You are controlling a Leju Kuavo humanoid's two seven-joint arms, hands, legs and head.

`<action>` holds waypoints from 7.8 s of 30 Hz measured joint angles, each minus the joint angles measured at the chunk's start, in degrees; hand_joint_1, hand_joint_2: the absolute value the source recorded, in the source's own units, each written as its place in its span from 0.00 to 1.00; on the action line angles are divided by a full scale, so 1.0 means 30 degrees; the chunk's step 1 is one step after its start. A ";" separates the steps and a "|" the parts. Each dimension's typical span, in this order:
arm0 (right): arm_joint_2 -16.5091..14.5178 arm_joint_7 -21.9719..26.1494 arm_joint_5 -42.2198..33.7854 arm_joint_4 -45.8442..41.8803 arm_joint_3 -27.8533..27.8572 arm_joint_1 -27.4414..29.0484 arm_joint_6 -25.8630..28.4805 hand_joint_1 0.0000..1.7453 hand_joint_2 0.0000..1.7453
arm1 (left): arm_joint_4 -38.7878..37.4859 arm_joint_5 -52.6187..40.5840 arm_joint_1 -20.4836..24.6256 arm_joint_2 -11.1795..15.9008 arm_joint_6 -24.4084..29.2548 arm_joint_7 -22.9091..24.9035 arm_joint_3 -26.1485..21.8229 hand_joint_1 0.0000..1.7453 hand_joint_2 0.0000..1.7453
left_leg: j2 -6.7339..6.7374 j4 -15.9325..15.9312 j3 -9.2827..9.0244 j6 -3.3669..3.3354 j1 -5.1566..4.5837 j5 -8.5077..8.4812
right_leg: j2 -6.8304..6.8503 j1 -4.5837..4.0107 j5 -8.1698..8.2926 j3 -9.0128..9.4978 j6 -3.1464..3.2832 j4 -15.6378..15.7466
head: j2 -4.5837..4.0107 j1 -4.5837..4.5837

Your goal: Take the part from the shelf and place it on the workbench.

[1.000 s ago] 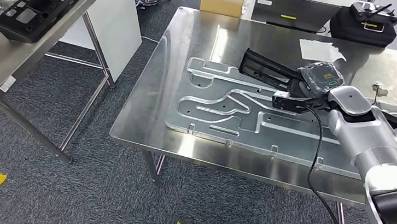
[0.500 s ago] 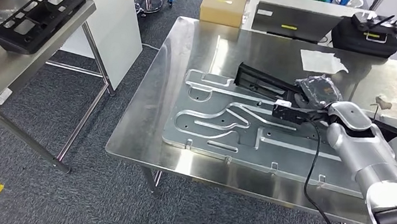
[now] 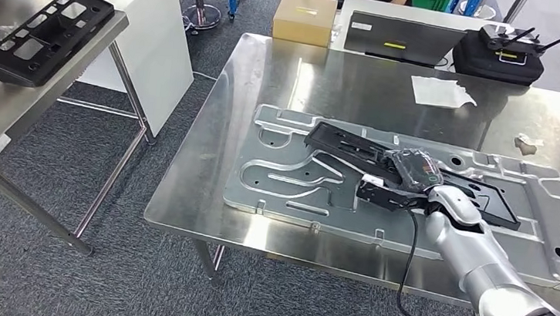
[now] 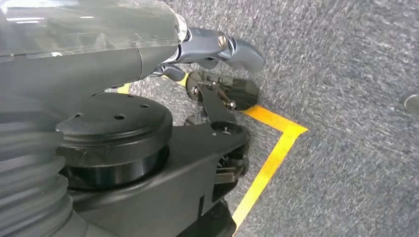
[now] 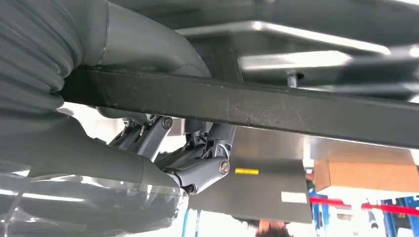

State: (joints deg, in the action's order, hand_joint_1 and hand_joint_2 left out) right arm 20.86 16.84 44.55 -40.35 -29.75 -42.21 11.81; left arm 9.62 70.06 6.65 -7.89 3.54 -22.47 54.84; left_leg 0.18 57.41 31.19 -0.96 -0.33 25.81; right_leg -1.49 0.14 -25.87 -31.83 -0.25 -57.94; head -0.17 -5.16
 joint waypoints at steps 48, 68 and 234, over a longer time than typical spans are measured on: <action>-0.2645 -0.0851 0.2158 0.1390 -0.0044 0.1670 0.2163 0.00 0.00 | 0.0335 -0.2038 0.1175 -0.0392 -0.1351 -0.1275 0.0523 0.00 1.00 | 0.0348 0.0127 -0.0612 -0.0133 0.0103 0.0529 | -0.0349 -0.0112 -0.0295 0.0691 -0.0115 0.0200 | 0.0000 0.0000; 0.2024 0.1674 -1.3238 -1.0354 0.7732 0.3849 -0.3835 0.00 0.00 | 0.0328 -0.1998 0.0284 -0.0331 -0.1614 -0.1727 0.0519 0.00 1.00 | -0.0113 0.0145 -0.0127 -0.0339 -0.0096 0.0350 | 0.0088 0.0041 -0.0262 0.0282 -0.0269 0.0186 | 0.0000 0.0000; 0.1820 0.1537 -1.0482 -1.0615 1.1892 0.4986 -0.2886 0.00 0.00 | 0.0332 -0.4360 0.1061 -0.0672 -0.1200 0.0752 0.0393 0.00 0.00 | -0.0183 -0.0431 -0.0316 -0.0709 -0.0074 0.0342 | 0.0758 0.0527 -0.1285 -0.3367 -0.1072 -0.3958 | 0.0000 0.0011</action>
State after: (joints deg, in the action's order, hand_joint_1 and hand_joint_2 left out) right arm 26.32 21.45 13.10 -72.19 5.92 -27.25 3.15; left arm 10.61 56.98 9.84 -9.91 -0.07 -20.21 56.02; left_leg -0.37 56.11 30.24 -3.09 -0.56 26.84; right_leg 0.78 1.72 -29.72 -41.93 -3.47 -69.82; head -0.17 -5.13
